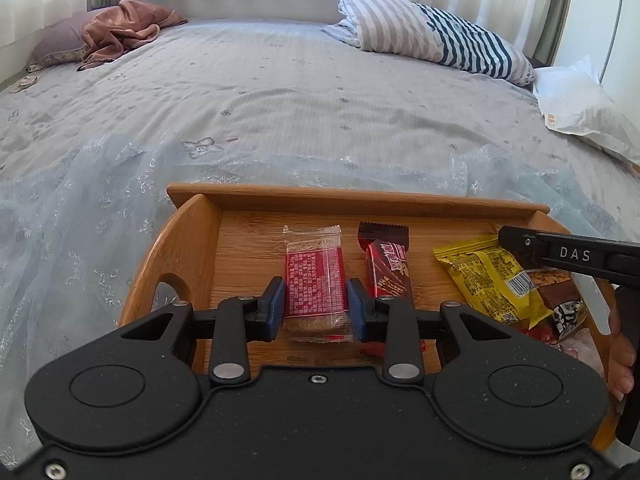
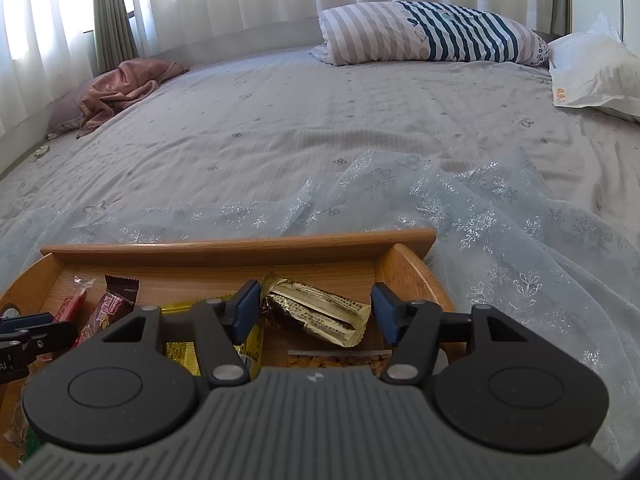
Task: Organize snacks
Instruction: 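Open both tools to release the Biscoff and gold packets onto the tray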
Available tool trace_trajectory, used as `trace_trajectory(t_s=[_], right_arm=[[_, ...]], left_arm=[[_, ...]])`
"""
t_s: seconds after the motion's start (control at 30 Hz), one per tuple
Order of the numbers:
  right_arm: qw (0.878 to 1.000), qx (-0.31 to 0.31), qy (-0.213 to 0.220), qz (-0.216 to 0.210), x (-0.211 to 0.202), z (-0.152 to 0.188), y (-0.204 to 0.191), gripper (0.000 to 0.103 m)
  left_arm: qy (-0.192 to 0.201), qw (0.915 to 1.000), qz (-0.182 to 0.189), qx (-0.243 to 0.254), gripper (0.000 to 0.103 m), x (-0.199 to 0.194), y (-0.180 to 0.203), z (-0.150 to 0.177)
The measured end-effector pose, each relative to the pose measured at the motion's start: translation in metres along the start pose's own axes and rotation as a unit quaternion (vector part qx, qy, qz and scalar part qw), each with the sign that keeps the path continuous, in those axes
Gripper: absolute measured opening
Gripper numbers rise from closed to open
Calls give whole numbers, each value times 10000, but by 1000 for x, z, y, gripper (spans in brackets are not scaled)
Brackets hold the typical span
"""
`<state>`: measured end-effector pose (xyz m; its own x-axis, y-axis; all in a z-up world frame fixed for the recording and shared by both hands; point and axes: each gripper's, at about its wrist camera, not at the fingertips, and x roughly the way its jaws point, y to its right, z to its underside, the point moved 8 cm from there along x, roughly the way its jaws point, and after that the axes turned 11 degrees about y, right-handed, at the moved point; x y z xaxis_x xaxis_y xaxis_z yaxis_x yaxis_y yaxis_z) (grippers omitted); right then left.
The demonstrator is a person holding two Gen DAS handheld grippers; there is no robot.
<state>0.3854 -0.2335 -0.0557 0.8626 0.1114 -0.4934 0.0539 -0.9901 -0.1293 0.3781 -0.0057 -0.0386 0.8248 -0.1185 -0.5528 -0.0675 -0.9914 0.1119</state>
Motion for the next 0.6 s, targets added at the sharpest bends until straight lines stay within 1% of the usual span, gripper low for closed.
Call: trace_trajectory(t_s=[0.03, 0.07, 0.1, 0.13, 0.23, 0.3, 0.33, 0.4, 0.5, 0.6], right_arm=[[10000, 7, -29, -9, 1, 0, 0, 69], [10000, 9, -38, 2, 1, 1, 0, 77], [10000, 22, -30, 12, 2, 0, 0, 77], [10000, 49, -22, 10, 1, 0, 0, 78], [9999, 169, 9, 2, -2, -2, 1, 84], [9997, 228, 18, -8, -7, -3, 2, 86], [9997, 248, 8, -36, -10, -4, 2, 89], [9996, 275, 25, -102, -18, -5, 2, 90], [9997, 151, 144, -155, -37, -7, 0, 90], [9994, 12, 244, -228, -58, -6, -4, 91]], left_arm=[[-6, 10000, -4, 1, 32, 0, 0, 0], [0, 10000, -41, -8, 33, 0, 0, -2], [3, 10000, -73, -10, 40, 0, 0, -3], [10, 9999, -113, -13, 51, -1, -1, -3], [112, 9999, -84, -47, 62, -9, -2, -9], [130, 9999, -83, -40, 67, -16, -3, -11], [165, 9998, -79, -18, 70, -20, -3, -12], [214, 9997, -73, 35, 74, -30, -4, -13], [253, 9996, -46, 88, 81, -47, -5, -12], [262, 9995, 39, 170, 84, -67, -4, -5]])
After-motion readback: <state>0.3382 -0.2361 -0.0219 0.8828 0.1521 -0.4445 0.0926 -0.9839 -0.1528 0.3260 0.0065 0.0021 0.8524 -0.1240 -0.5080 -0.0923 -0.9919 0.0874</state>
